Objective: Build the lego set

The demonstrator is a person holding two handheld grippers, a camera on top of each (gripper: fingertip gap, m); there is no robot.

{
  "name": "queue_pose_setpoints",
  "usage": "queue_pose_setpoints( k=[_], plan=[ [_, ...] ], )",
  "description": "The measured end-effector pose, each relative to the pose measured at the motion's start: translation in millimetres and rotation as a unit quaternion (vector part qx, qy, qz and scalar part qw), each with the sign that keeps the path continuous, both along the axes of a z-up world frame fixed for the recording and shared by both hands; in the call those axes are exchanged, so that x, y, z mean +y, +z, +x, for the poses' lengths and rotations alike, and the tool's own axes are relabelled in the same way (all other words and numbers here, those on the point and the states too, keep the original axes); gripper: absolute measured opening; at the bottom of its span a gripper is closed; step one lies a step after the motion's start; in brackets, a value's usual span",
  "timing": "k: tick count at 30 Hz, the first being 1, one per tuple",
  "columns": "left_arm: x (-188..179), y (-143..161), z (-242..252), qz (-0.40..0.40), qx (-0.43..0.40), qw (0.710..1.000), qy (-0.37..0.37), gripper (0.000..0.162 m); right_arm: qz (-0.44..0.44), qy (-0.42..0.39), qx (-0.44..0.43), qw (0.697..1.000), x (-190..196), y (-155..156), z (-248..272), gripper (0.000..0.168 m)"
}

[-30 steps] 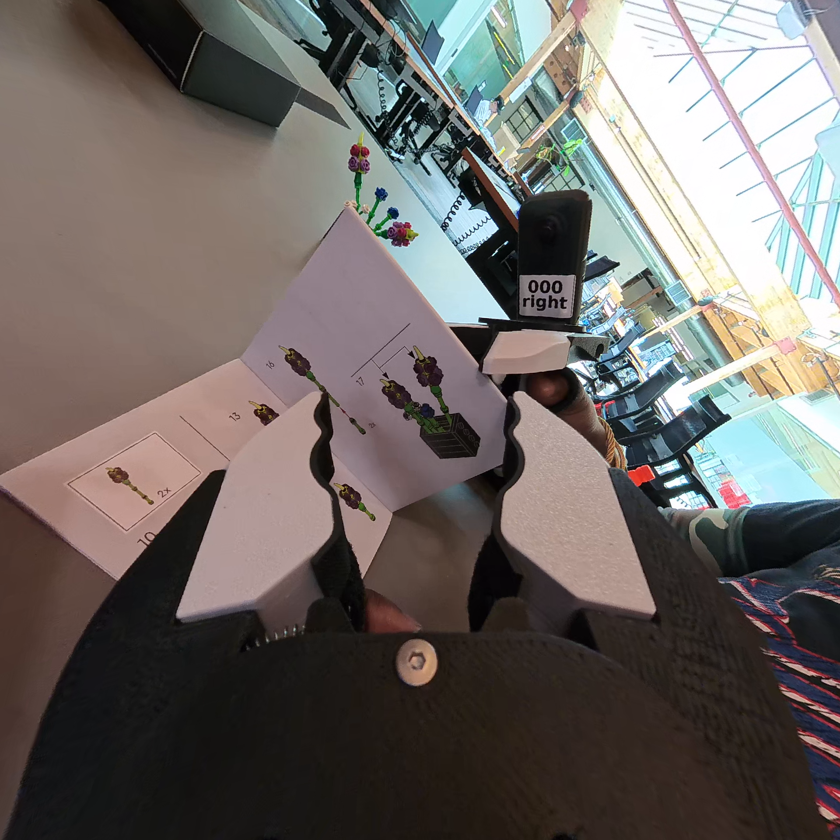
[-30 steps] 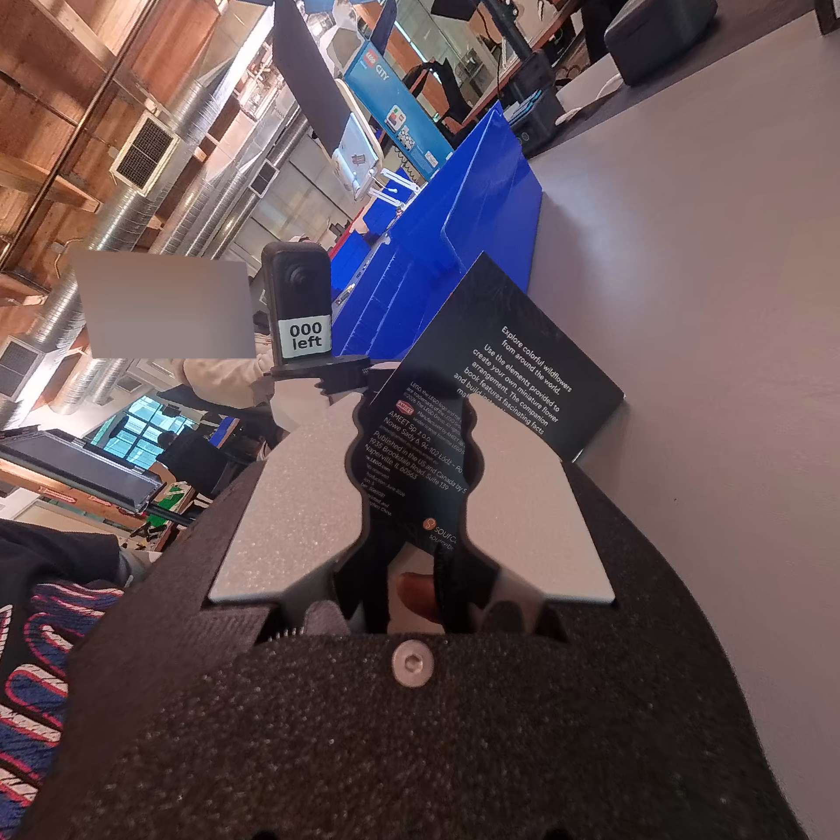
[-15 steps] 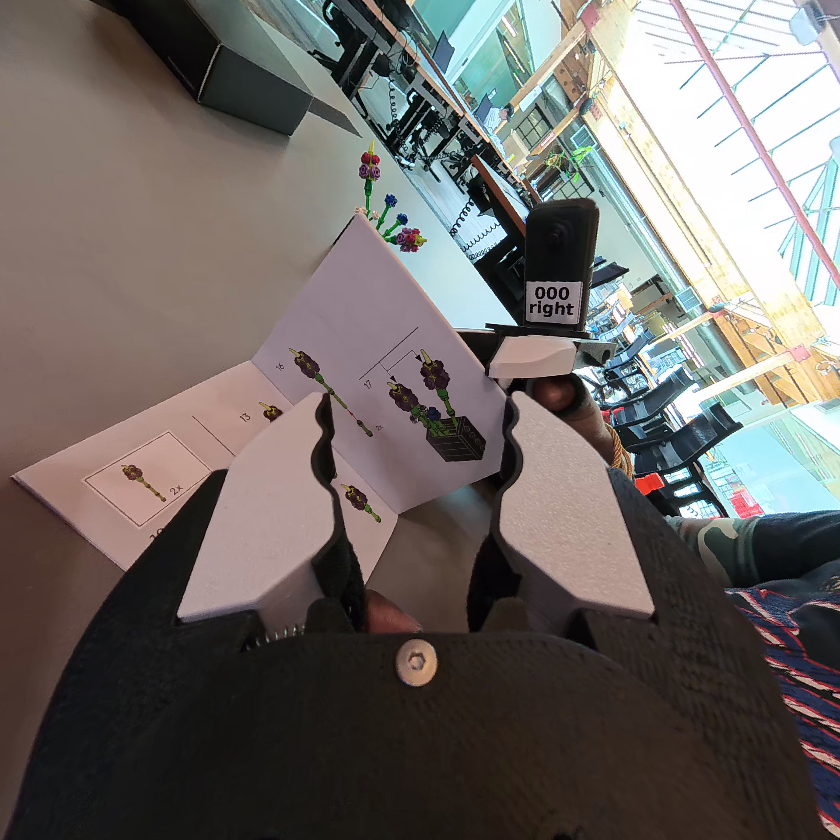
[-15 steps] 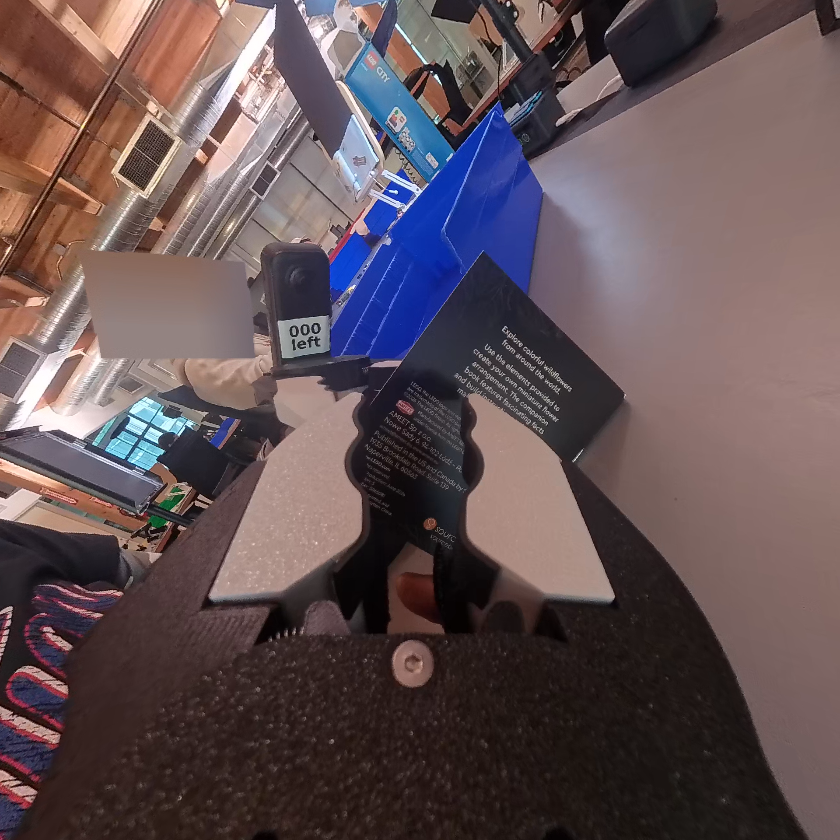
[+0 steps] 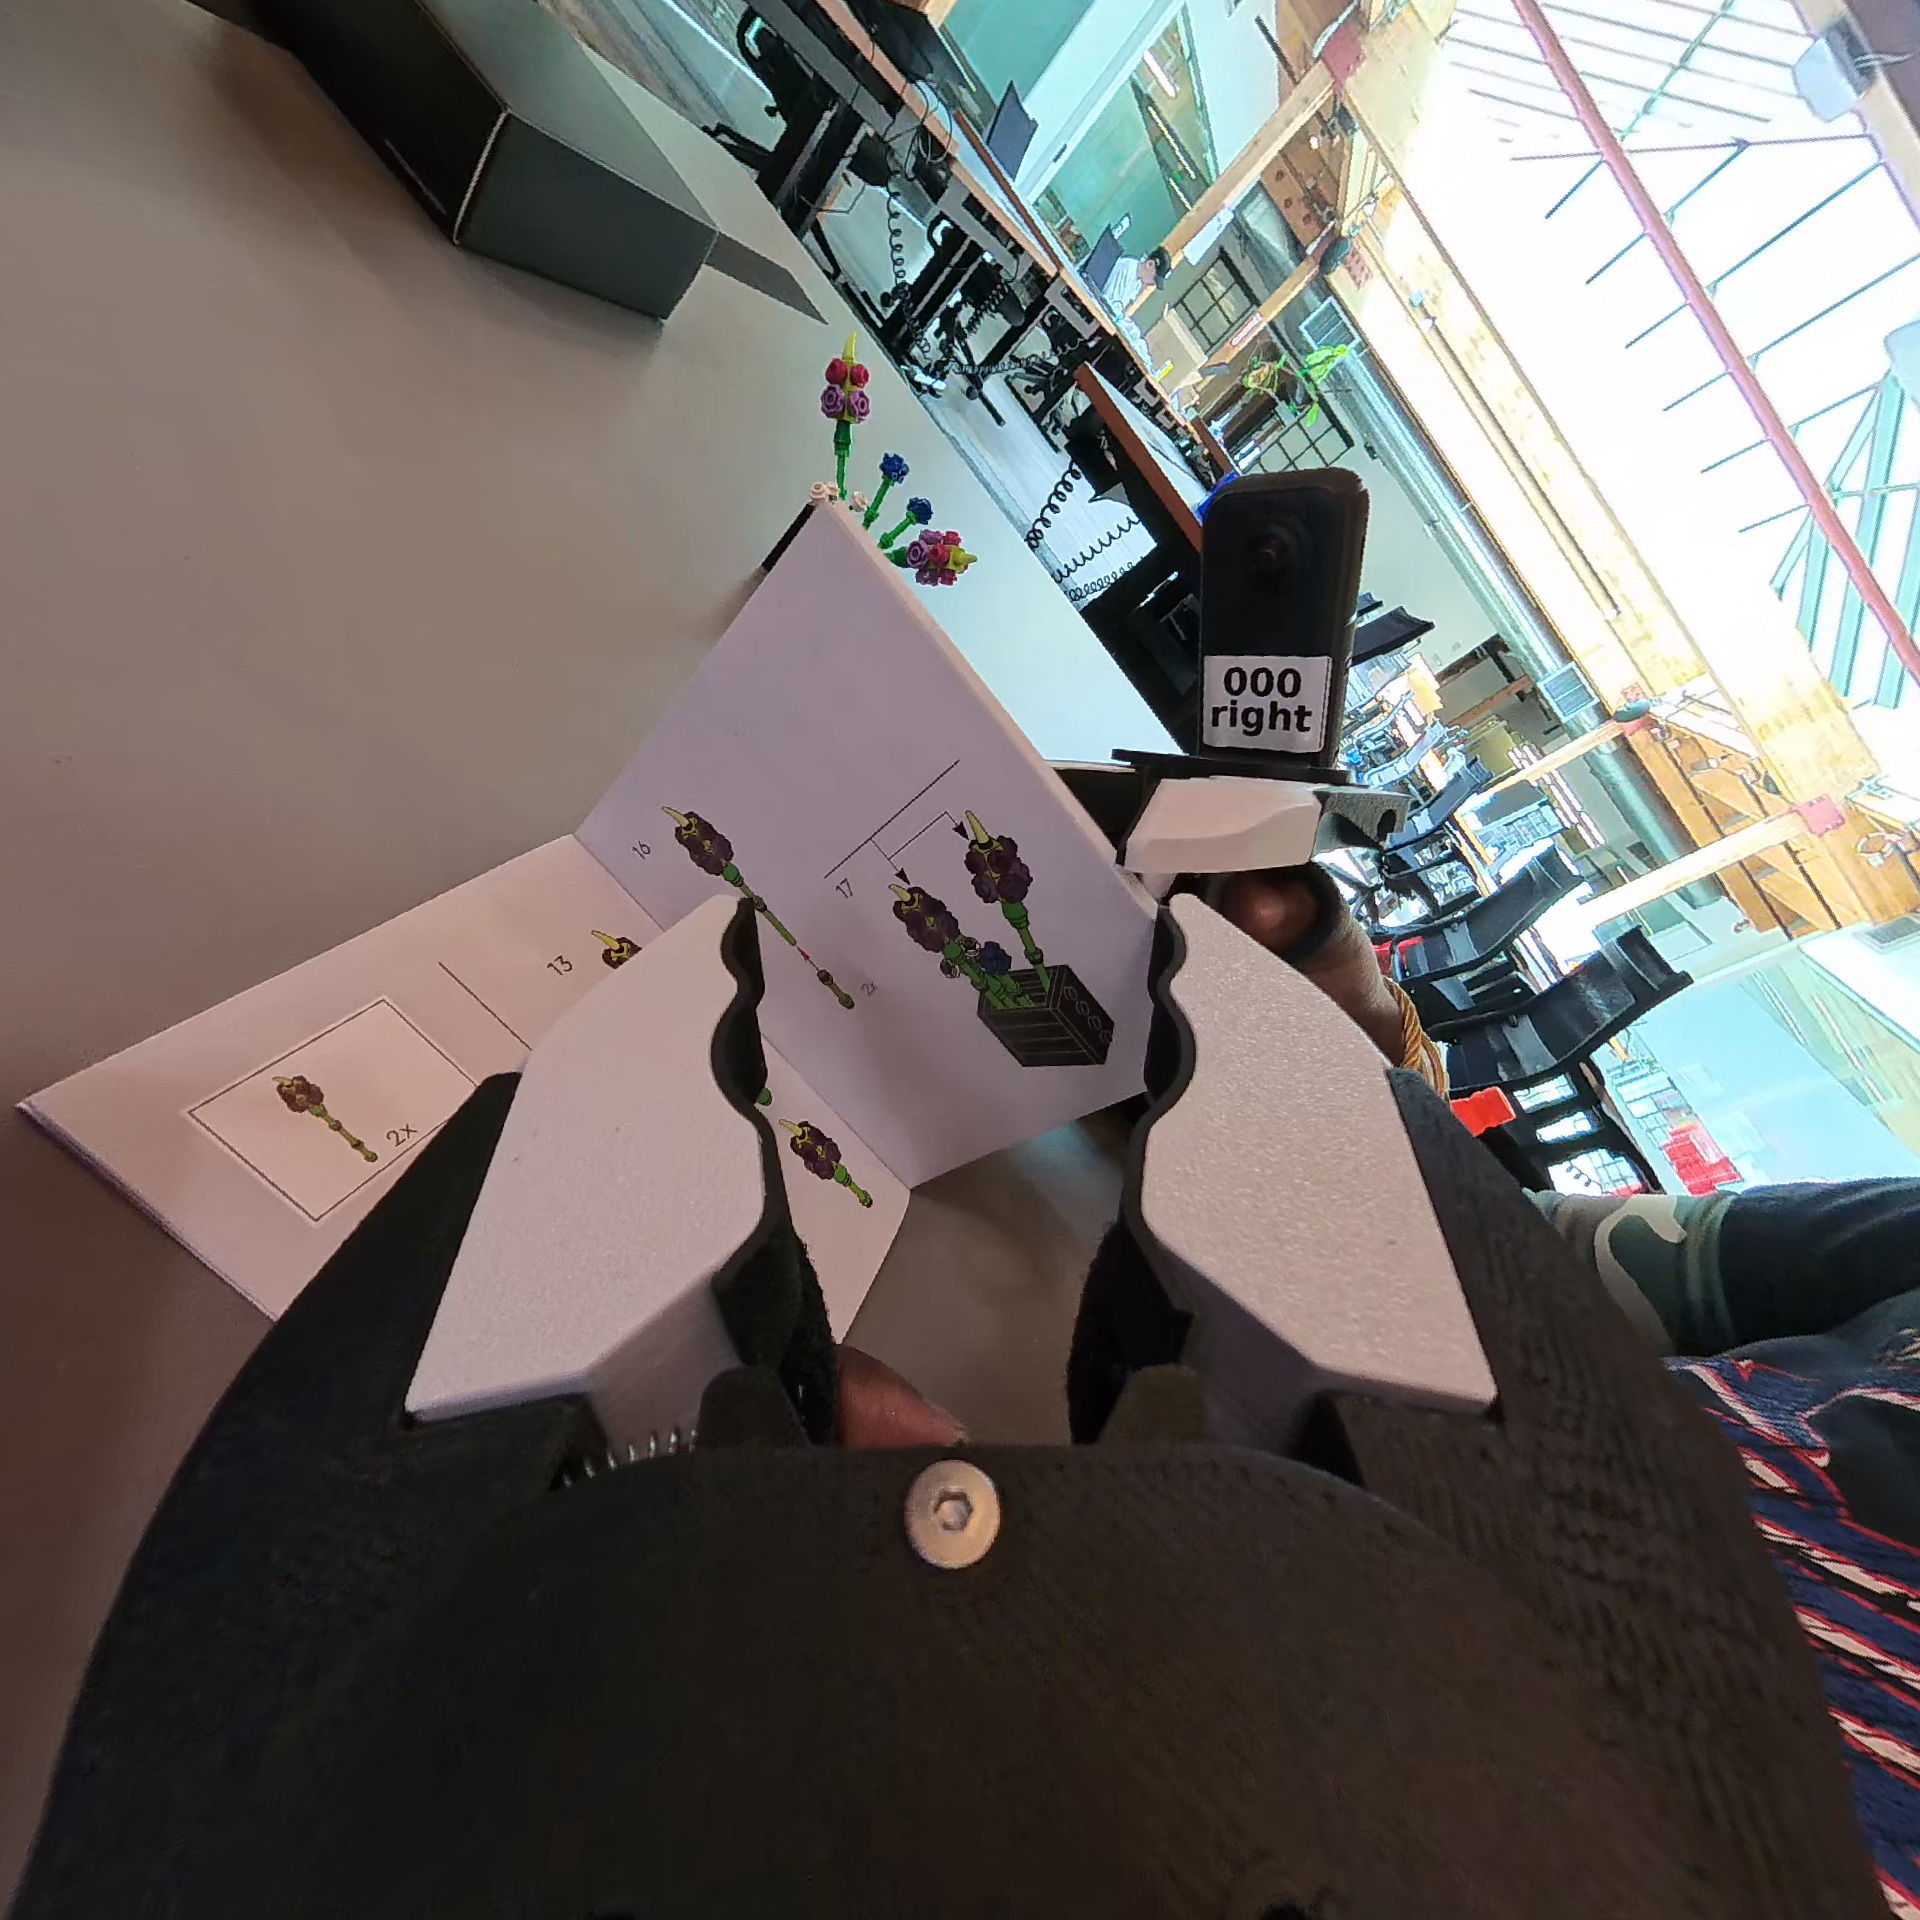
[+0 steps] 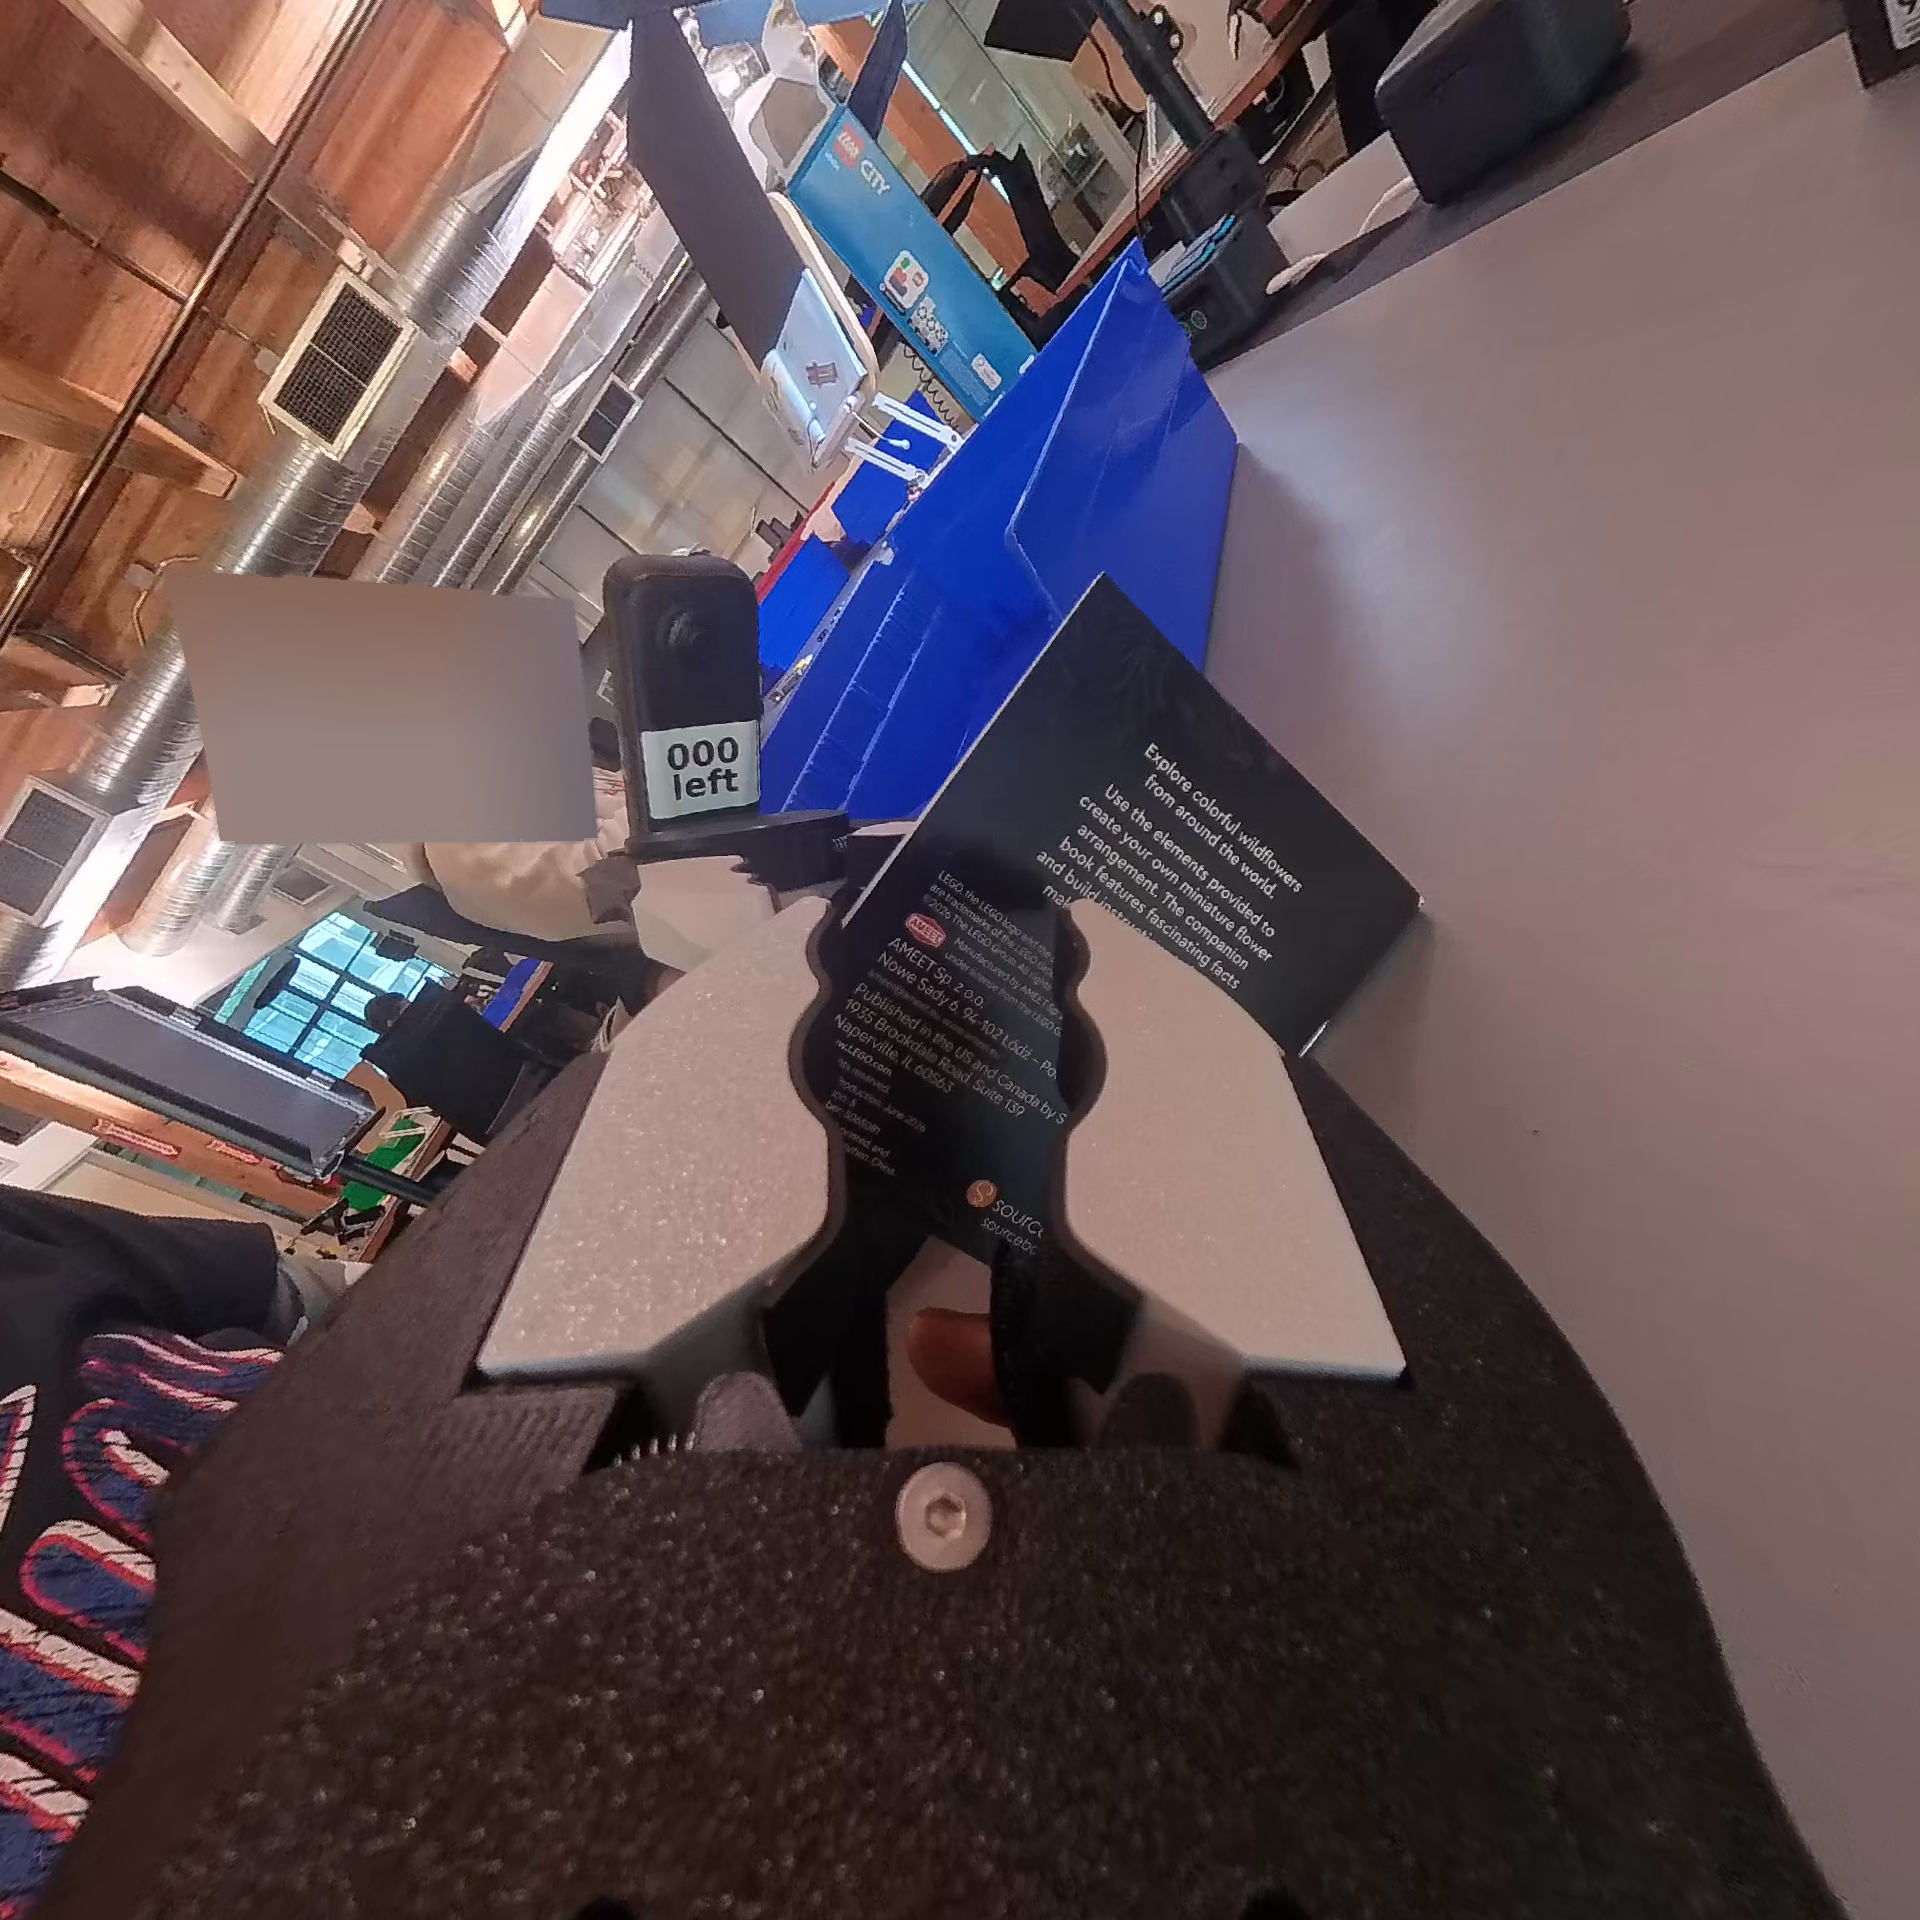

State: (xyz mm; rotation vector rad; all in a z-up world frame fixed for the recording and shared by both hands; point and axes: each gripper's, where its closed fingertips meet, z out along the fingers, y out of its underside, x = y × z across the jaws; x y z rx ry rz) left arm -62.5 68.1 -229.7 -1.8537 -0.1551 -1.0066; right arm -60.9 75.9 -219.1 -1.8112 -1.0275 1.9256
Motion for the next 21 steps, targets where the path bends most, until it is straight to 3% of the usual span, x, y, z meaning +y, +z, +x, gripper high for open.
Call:
queue_pose_setpoints(
  k=[12, 21],
  plan=[
    [-0.4, 0.0, 0.6, 0.000, 0.002, 1.000, -0.003, 0.072, 0.009, -0.002, -0.004, 1.000, -0.2, 0.0, 0.6, 0.039],
    [0.0, 0.0, 1.1, -0.001, 0.002, 1.000, -0.004, 0.072, 0.078, -0.012, -0.024, 0.997, 0.7, 0.7, -0.6, 0.041]
  ],
)
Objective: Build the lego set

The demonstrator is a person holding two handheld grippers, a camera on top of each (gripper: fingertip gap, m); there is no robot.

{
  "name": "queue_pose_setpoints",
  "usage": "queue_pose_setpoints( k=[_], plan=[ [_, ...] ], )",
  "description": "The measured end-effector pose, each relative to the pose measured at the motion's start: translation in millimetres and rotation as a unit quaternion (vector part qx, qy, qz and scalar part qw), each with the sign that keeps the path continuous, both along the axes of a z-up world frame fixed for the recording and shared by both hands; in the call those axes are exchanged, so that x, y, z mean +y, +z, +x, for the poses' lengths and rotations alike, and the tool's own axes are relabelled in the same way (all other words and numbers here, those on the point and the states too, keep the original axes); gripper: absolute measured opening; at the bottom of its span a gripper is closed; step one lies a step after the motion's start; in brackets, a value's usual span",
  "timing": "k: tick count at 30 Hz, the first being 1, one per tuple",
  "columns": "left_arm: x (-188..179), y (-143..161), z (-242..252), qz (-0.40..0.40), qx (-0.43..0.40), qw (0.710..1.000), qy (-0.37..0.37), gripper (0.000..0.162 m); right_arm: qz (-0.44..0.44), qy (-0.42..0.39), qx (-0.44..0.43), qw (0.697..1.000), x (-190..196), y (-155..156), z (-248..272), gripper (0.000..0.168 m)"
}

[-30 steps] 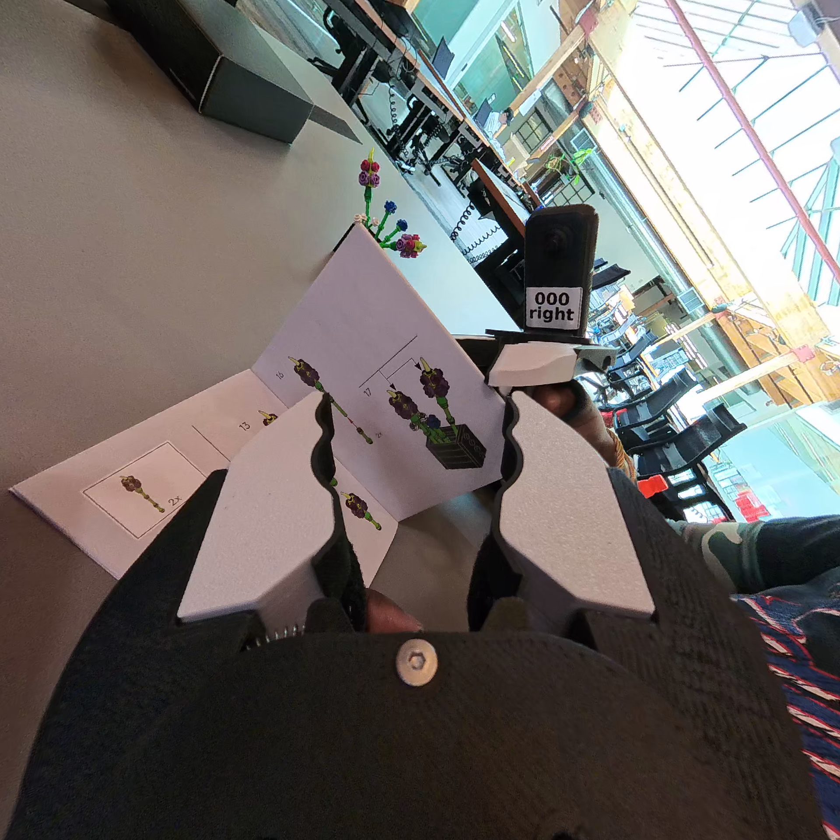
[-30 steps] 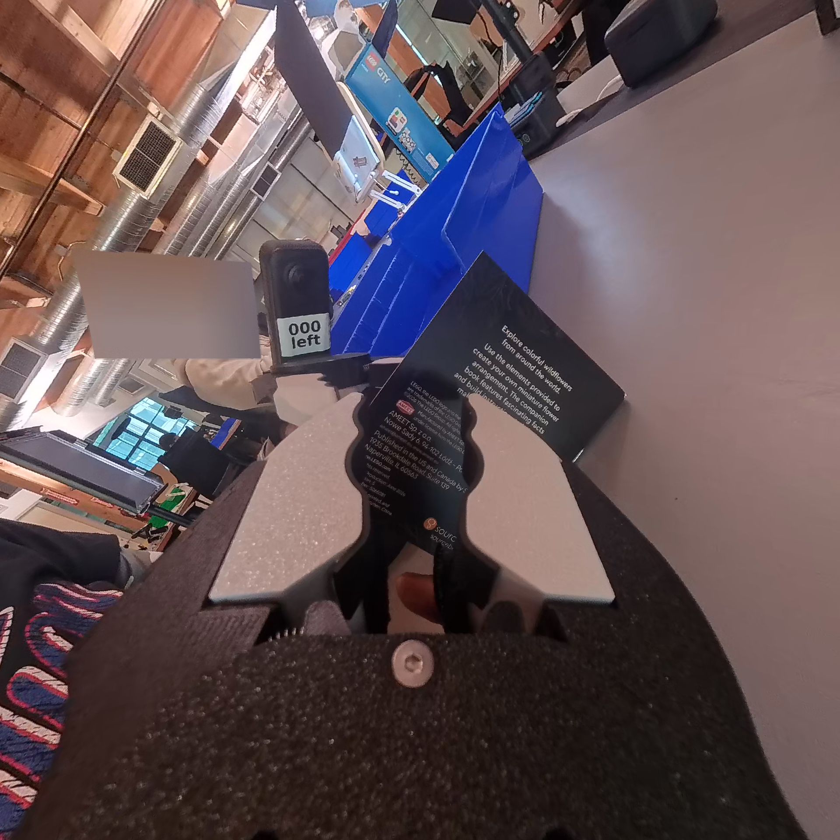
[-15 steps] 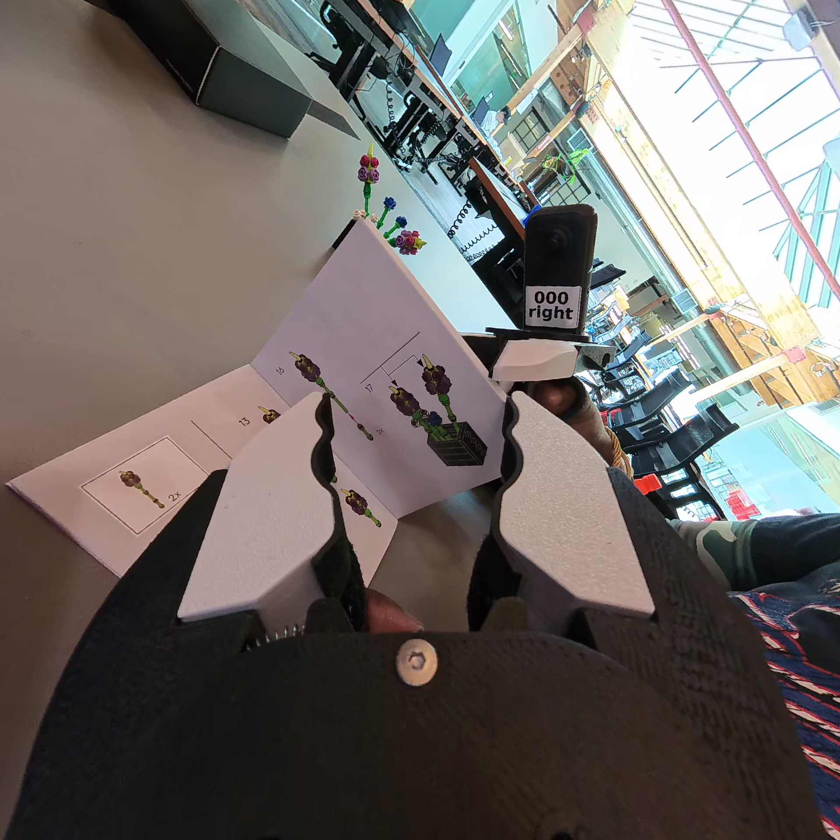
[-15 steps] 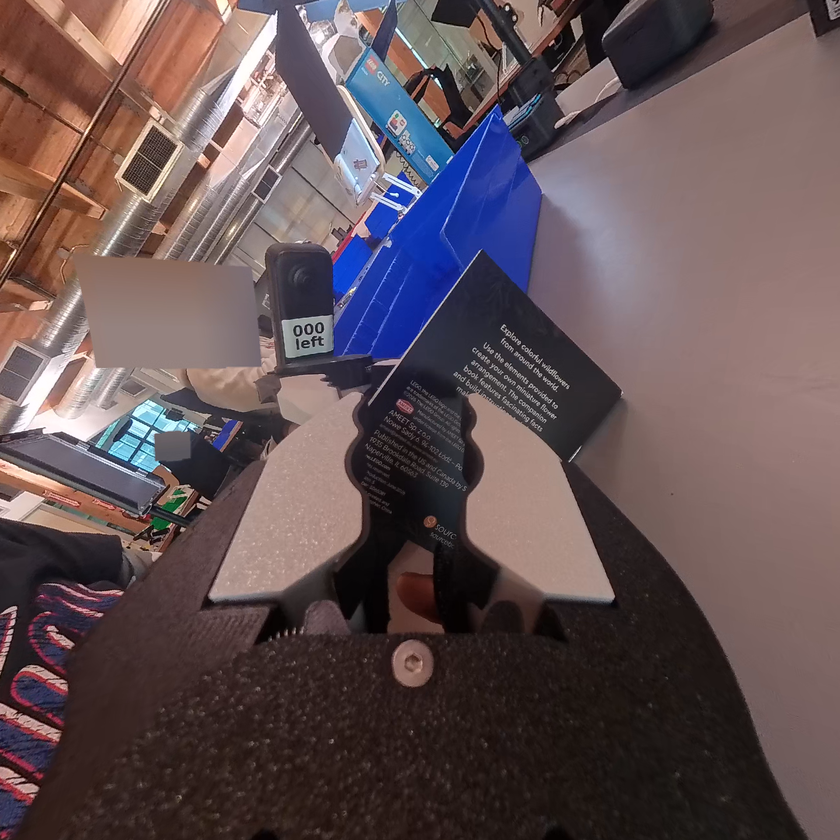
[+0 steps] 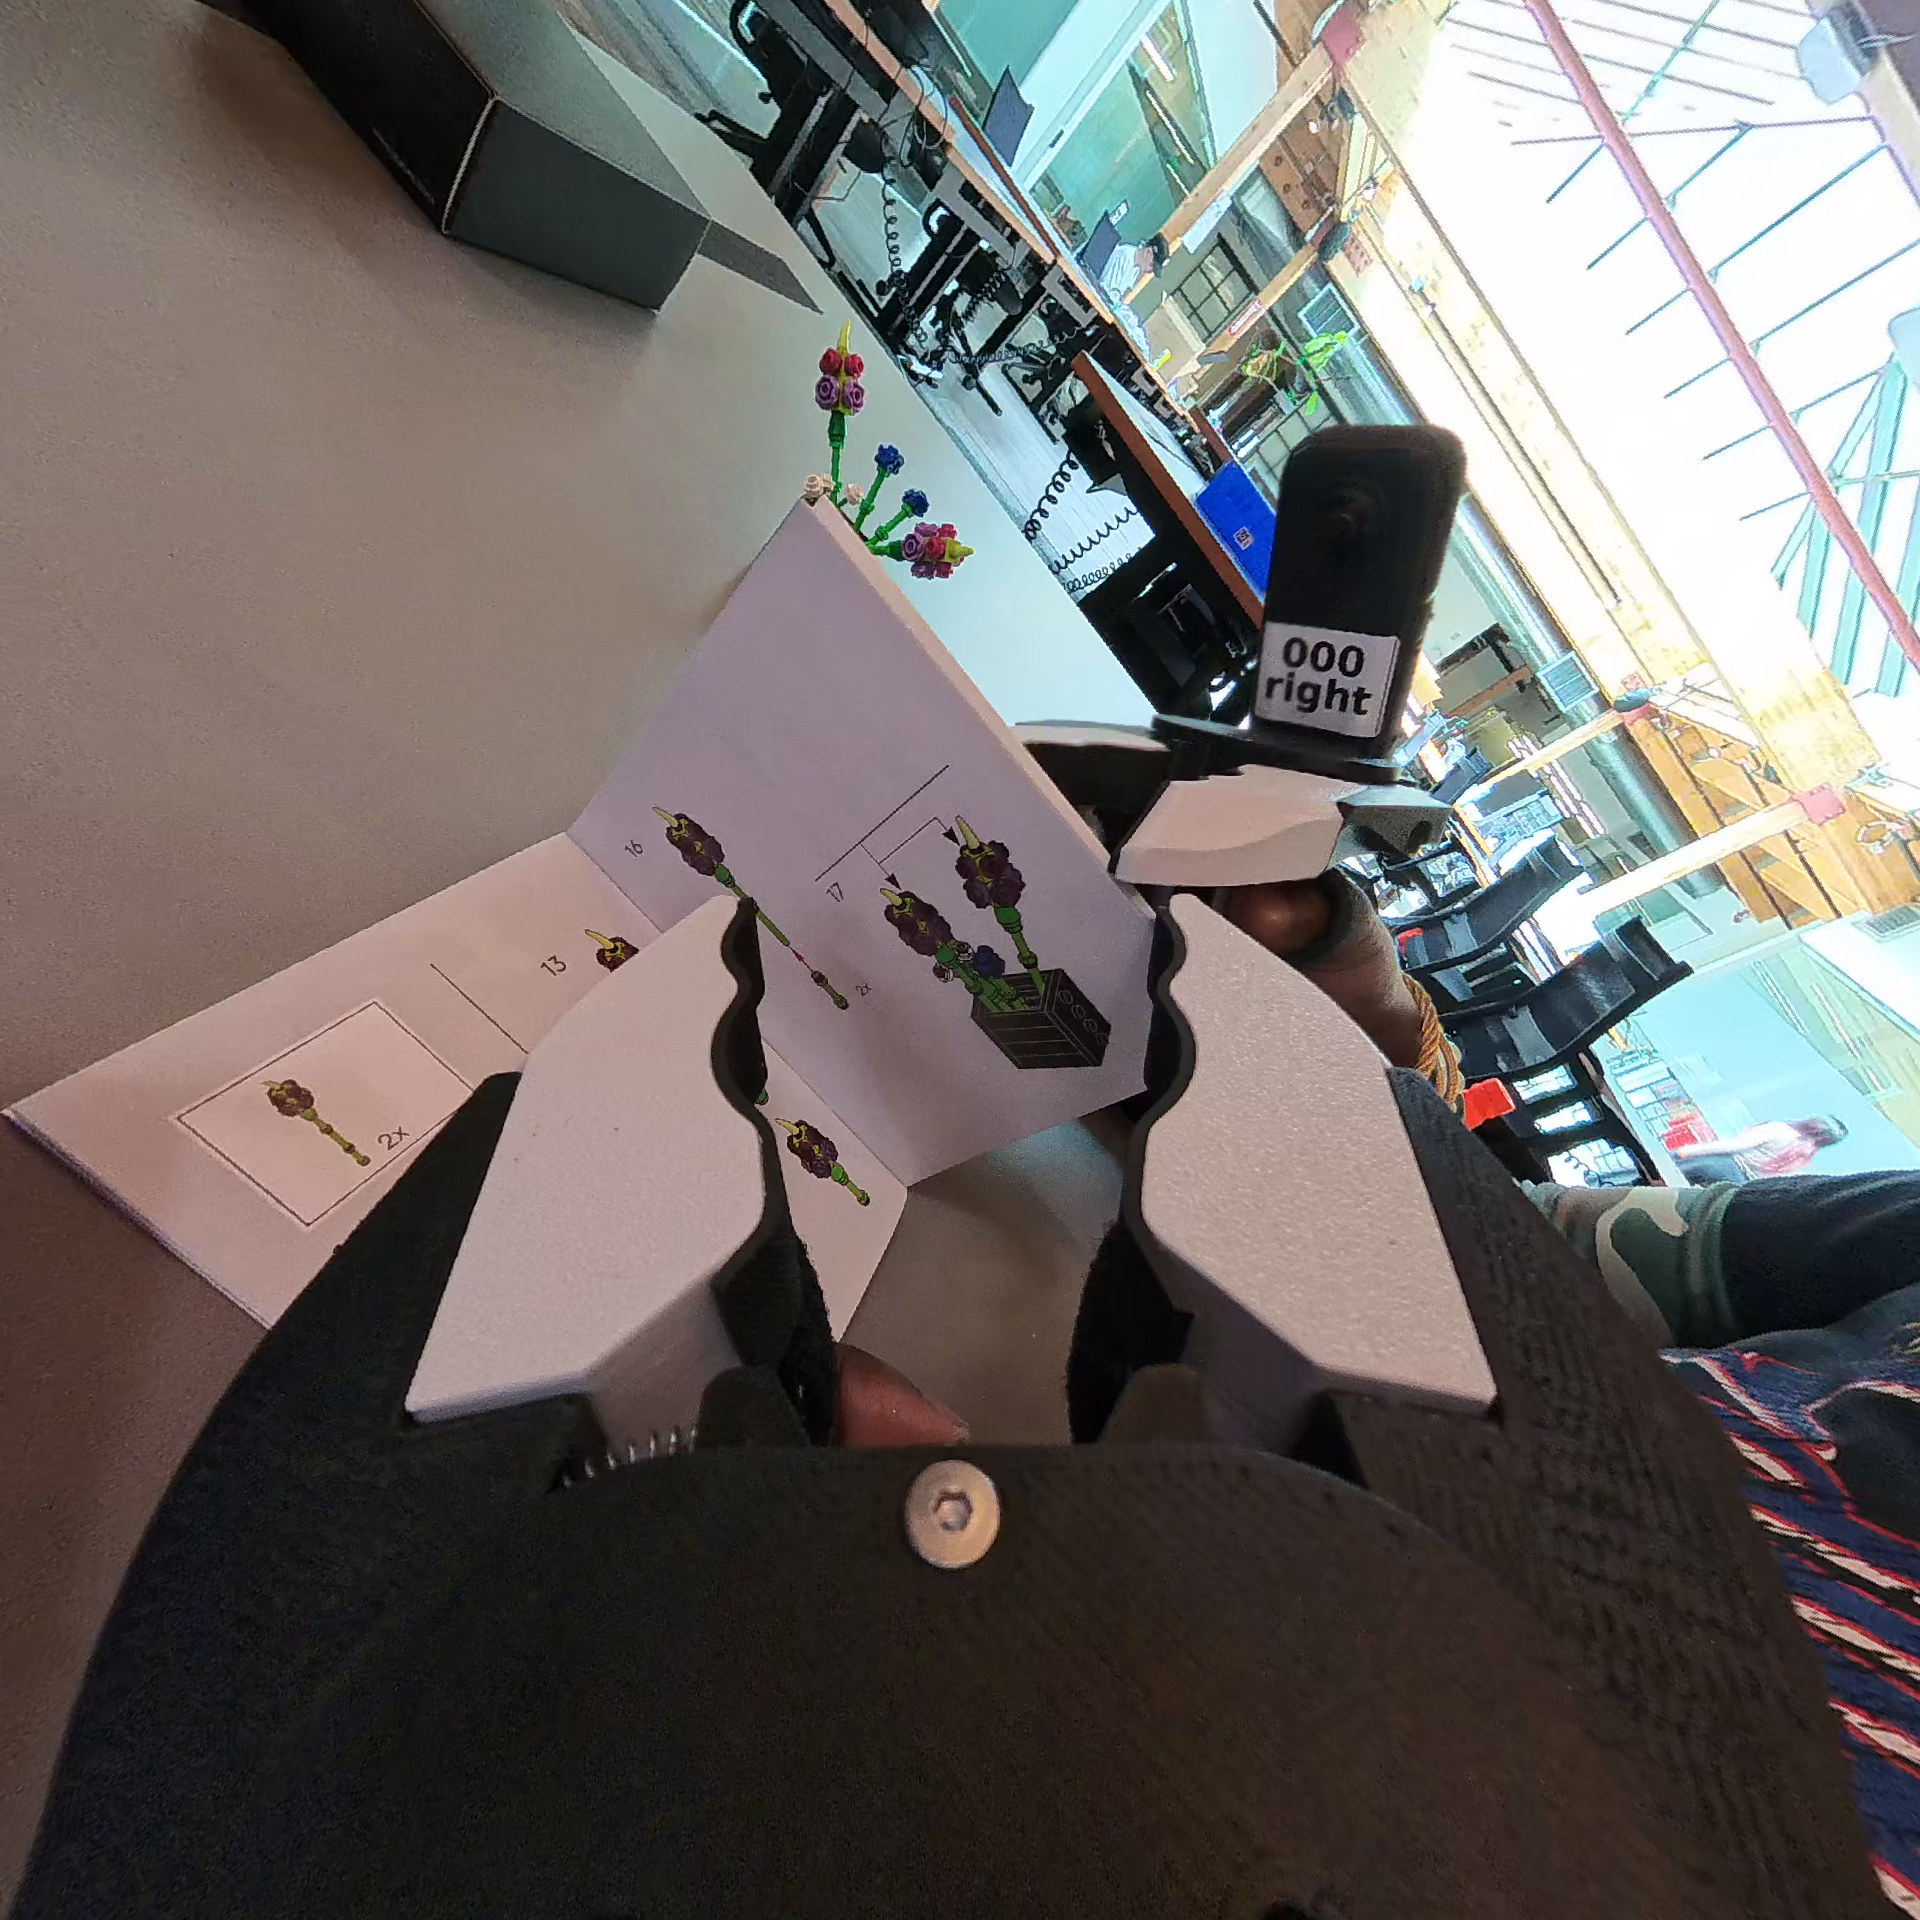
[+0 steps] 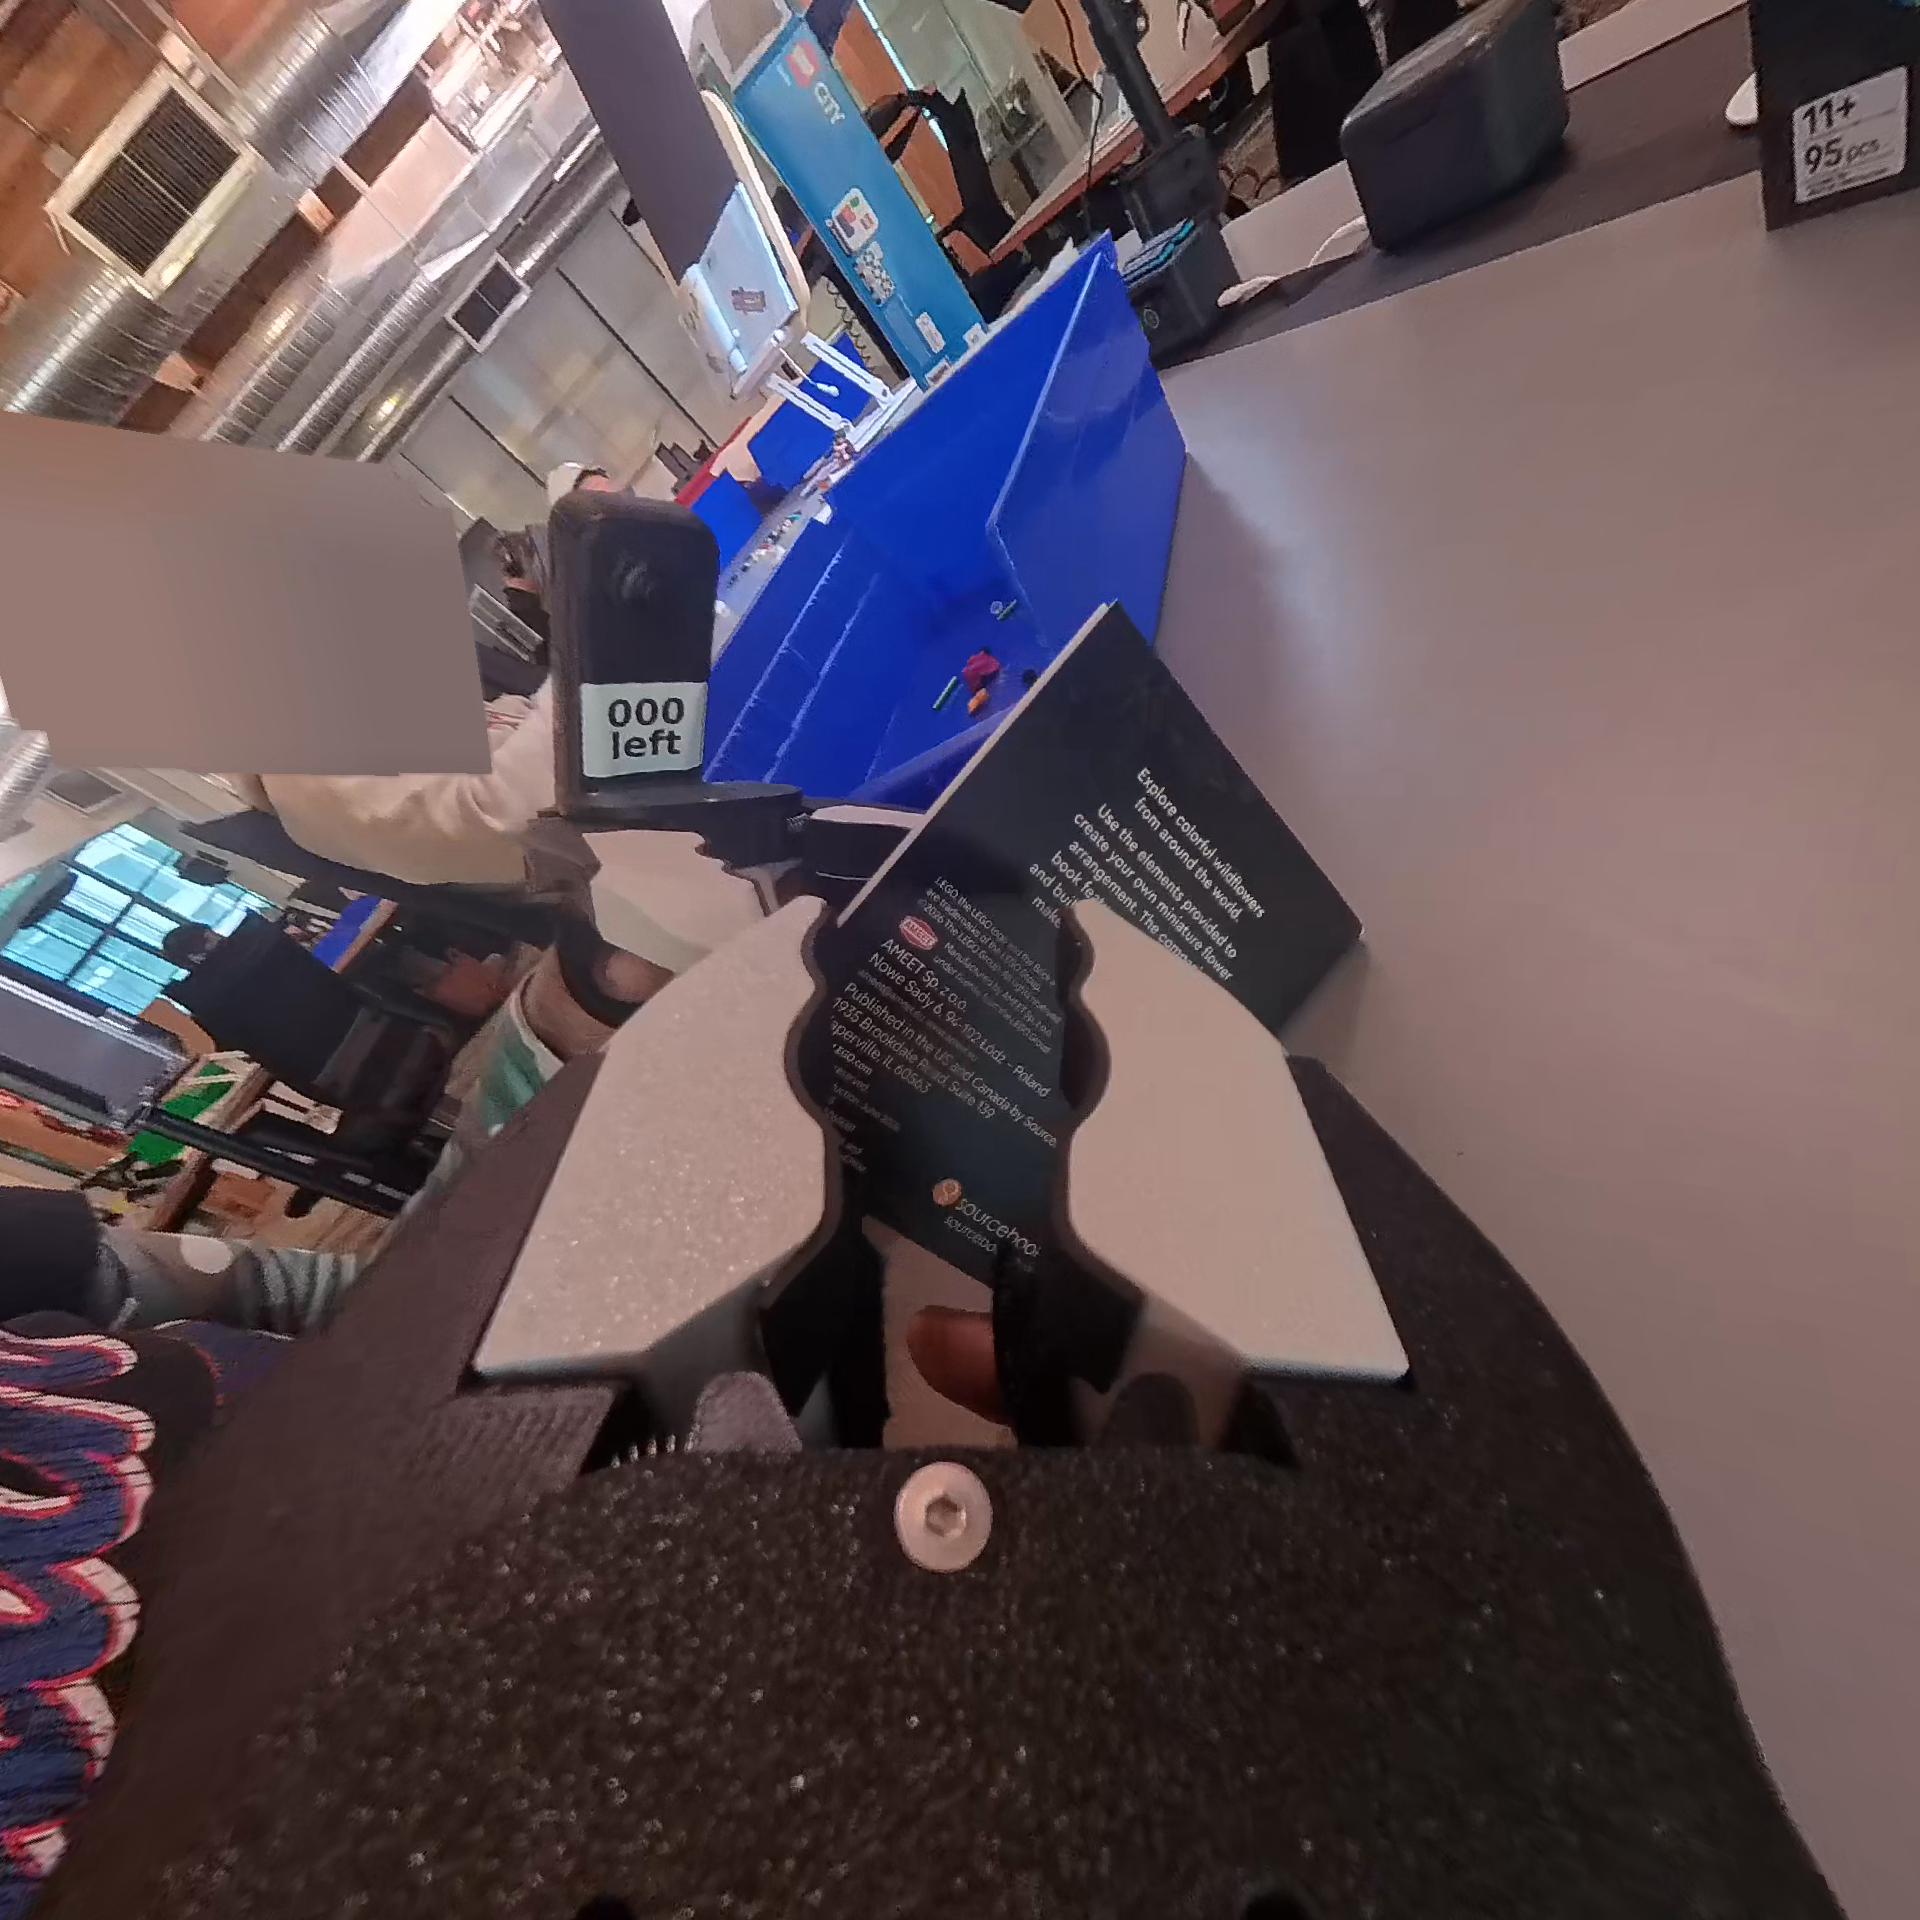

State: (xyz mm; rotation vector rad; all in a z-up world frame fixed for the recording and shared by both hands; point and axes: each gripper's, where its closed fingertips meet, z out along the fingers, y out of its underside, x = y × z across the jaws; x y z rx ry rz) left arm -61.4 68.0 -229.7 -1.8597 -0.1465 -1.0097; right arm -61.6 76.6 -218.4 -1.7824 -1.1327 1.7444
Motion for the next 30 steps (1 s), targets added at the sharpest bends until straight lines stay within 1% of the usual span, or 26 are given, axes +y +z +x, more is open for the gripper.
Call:
queue_pose_setpoints(
  k=[8, 12, 21, 30],
  plan=[
    [0.1, -0.4, 0.2, -0.002, -0.002, 1.000, -0.002, 0.072, 0.110, -0.014, -0.030, 0.993, 5.2, 3.0, 3.0, 0.042],
    [0.0, -0.6, 0.7, -0.002, -0.002, 1.000, -0.004, 0.072, 0.141, -0.016, -0.038, 0.989, 5.0, 4.4, 3.6, 0.040],
    [-1.2, -0.4, -1.7, 0.000, -0.007, 1.000, -0.001, 0.072, 0.151, -0.018, -0.045, 0.987, 8.7, 5.1, 8.1, 0.039],
    [-0.4, -0.7, 0.1, -0.001, -0.004, 1.000, -0.003, 0.072, 0.142, -0.016, -0.045, 0.989, 8.1, 5.1, 8.2, 0.038]
  ],
)
